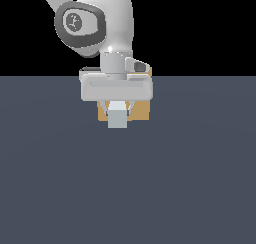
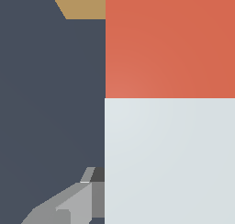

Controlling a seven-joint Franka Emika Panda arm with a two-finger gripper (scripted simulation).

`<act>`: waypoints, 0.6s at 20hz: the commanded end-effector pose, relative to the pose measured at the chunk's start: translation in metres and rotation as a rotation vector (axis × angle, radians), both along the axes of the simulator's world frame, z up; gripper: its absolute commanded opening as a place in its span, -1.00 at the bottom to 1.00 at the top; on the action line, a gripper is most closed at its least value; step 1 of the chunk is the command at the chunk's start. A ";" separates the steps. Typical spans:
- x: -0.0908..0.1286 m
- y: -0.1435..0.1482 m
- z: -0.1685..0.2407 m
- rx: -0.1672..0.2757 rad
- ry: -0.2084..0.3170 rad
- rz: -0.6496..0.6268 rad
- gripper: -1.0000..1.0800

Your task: Insert the peg into the horizontal hole in a box.

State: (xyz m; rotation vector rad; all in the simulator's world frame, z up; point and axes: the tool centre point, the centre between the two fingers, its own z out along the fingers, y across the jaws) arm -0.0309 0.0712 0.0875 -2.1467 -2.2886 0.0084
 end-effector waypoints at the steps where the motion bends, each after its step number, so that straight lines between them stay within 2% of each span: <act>1: 0.001 0.015 0.003 0.002 -0.006 0.003 -1.00; 12: -0.005 0.098 0.005 0.003 -0.010 0.003 -1.00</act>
